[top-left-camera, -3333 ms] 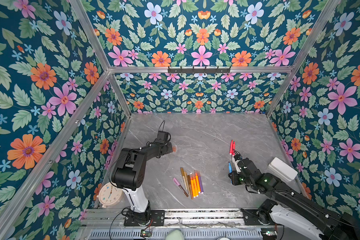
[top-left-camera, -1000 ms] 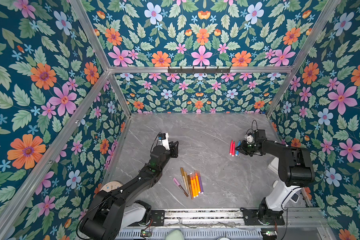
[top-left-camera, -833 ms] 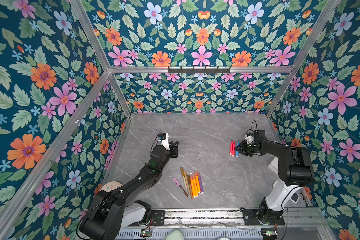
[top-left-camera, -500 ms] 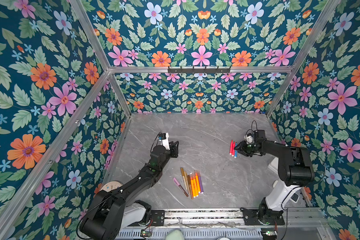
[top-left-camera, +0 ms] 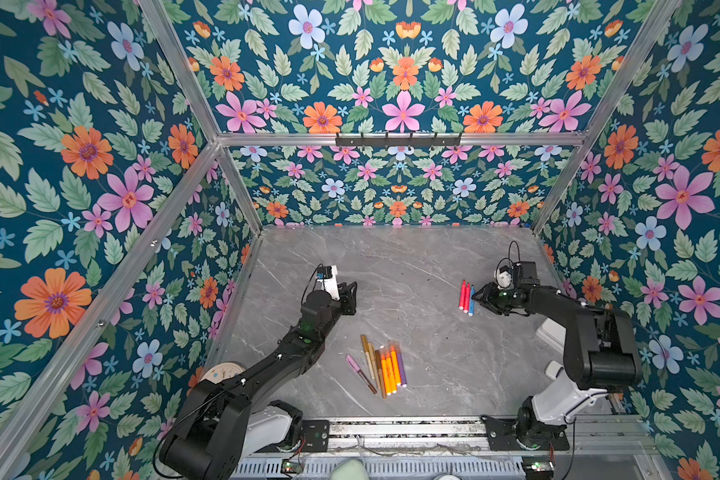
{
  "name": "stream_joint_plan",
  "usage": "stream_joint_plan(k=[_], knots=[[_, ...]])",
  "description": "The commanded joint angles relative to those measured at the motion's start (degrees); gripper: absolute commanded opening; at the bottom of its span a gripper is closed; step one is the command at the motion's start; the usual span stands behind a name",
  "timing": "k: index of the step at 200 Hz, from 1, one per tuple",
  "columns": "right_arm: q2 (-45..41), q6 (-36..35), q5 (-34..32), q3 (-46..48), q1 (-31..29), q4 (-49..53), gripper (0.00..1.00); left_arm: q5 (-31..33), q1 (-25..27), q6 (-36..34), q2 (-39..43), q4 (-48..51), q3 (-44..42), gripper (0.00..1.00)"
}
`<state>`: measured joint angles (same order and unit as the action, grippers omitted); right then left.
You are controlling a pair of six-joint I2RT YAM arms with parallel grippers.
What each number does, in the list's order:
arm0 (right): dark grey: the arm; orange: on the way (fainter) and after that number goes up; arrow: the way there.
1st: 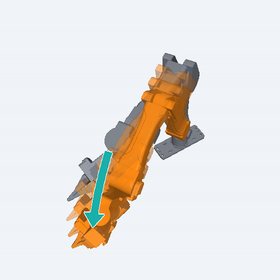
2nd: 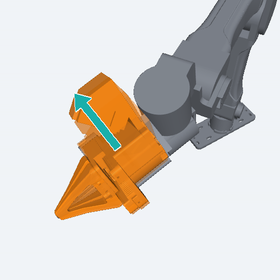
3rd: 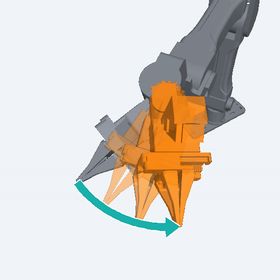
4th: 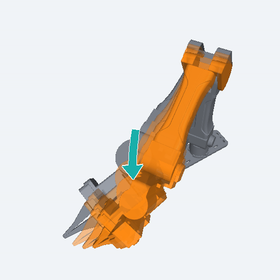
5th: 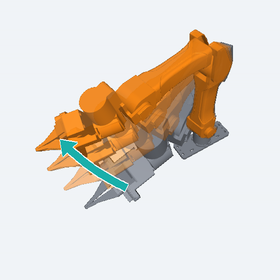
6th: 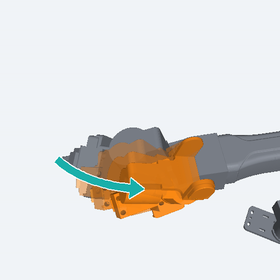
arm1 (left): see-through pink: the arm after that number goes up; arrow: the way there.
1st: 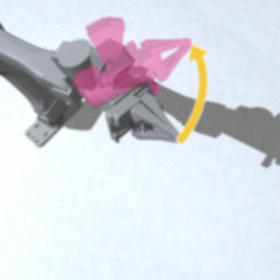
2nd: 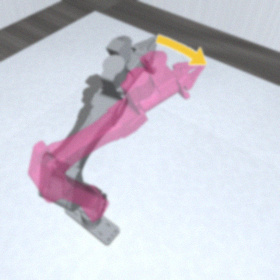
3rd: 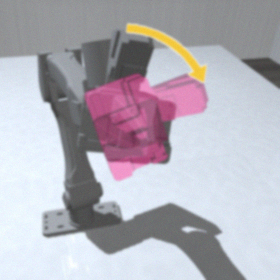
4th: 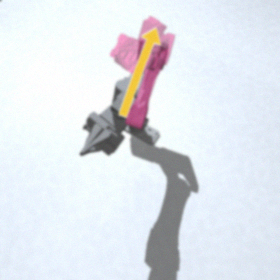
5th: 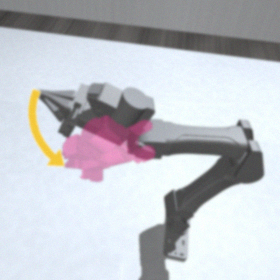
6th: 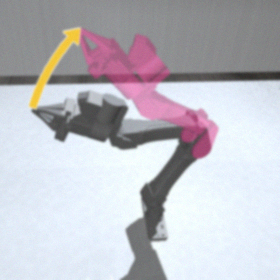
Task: Open the pen caps
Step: 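Open the right gripper to release the blue marker, then move the right gripper back to the purple marker in the bunch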
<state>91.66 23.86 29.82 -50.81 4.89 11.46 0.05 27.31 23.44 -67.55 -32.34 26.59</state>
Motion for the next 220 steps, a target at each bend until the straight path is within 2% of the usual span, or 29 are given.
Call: stream_joint_plan(k=[1,18,36,65,91,122,135,148,220], knots=[[-6.6,-0.8,-1.3,1.2,-1.3,3.5,0.41,0.7,-0.1,-0.9,-0.1,-0.1,0.1,0.4],[-12.1,-0.4,-4.5,2.5,-6.4,6.2,0.41,0.8,-0.1,-0.8,-0.1,-0.1,0.1,0.4],[-15.1,3.2,-9.3,5.5,-17.6,5.4,0.41,0.8,0.0,-0.7,0.0,-0.2,0.1,0.4],[-13.2,9.6,-20.6,5.9,-40.9,4.3,0.41,1.8,0.0,-0.9,0.2,0.1,0.0,0.4],[-9.5,15.2,-25.3,4.8,-51.7,2.0,0.41,2.8,-0.1,-1.1,0.7,0.4,-0.3,0.4],[-3.0,16.8,-30.3,-1.2,-59.9,7.0,0.37,2.2,0.0,-0.5,0.2,0.0,-0.3,0.4],[-0.7,17.2,-32.7,-3.4,-62.2,9.6,0.32,1.9,-0.1,-0.4,0.2,0.0,-0.2,0.4],[1.0,17.9,-35.1,-4.9,-64.2,12.1,0.32,1.9,-0.1,-0.3,0.4,0.1,-0.2,0.4],[5.7,21.7,-36.8,-5.8,-67.9,15.8,0.31,2.6,0.0,-0.5,1.1,0.8,-0.1,0.4]])
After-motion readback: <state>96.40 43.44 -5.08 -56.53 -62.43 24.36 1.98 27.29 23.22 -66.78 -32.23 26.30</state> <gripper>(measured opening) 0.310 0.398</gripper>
